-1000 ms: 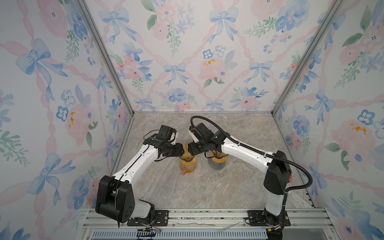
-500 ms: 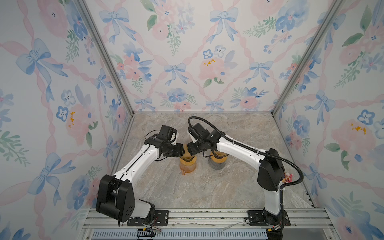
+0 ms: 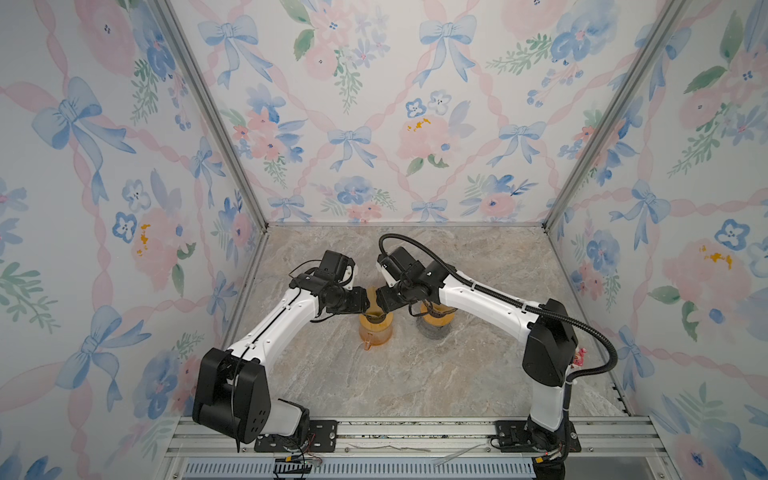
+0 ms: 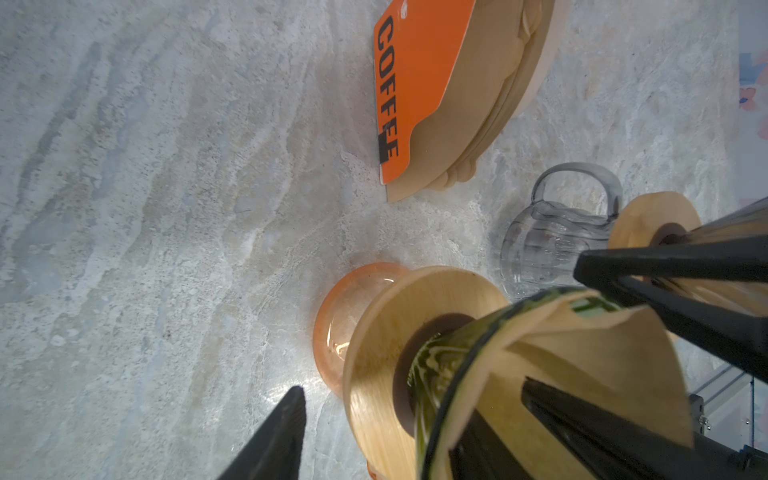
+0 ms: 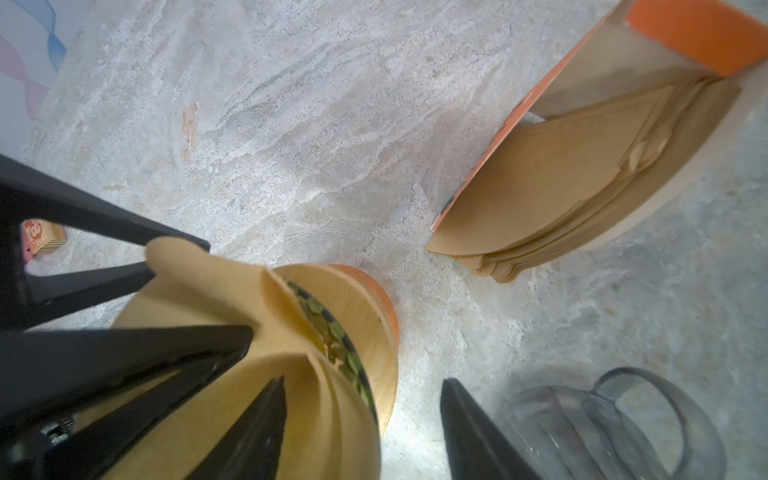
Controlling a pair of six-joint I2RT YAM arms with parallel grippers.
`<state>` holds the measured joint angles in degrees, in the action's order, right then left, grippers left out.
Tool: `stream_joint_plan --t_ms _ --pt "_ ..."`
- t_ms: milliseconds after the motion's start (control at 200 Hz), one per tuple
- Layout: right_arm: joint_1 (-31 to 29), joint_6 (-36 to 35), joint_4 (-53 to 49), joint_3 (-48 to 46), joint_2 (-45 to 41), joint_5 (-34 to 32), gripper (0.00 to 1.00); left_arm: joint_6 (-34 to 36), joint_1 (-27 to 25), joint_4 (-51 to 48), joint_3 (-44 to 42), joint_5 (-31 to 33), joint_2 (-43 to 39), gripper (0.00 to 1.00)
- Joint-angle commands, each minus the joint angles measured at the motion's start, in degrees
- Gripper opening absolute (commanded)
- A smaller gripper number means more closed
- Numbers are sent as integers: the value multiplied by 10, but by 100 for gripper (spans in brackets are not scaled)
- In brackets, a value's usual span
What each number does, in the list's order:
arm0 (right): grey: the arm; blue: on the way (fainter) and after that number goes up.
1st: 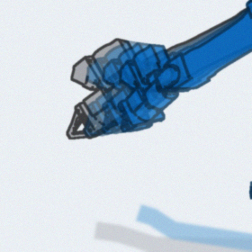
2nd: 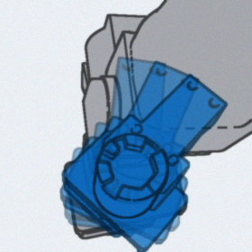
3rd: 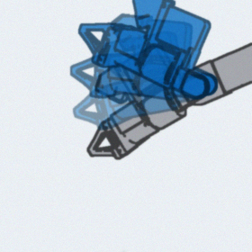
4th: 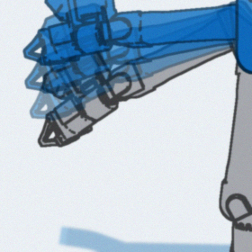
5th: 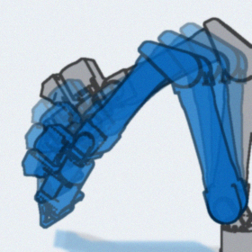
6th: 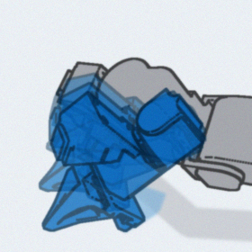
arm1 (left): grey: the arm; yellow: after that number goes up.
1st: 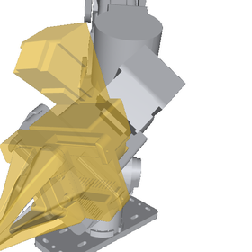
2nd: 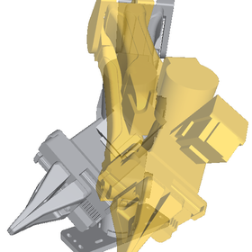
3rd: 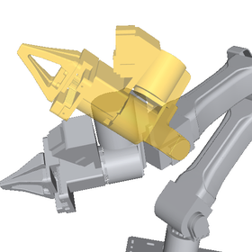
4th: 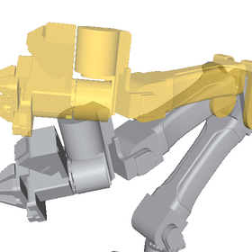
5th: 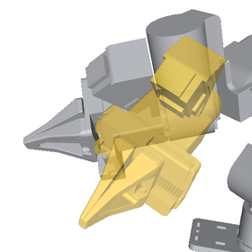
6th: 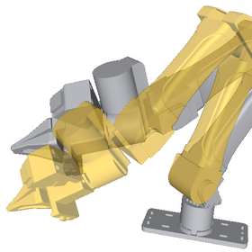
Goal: Place the coffee filter in the dripper
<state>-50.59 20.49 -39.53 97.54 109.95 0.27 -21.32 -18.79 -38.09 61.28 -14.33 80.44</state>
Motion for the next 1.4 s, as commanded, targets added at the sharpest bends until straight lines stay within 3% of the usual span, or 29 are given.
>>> stream_joint_plan --t_ms 0,335,760,1015,1395 --pt "4 8 -6 -13 -21 12 62 -8 -4 -12 8 4 5 56" --pt "3 22 -82 36 21 -2 62 -9 -6 -12 6 7 3 56" --pt "5 37 -77 70 11 26 62 -10 -8 -12 5 7 4 56" --pt "8 42 -93 91 32 -19 62 -10 -9 -12 6 7 3 56" --pt "19 40 -91 113 73 -22 62 -10 -9 -12 4 7 3 56"
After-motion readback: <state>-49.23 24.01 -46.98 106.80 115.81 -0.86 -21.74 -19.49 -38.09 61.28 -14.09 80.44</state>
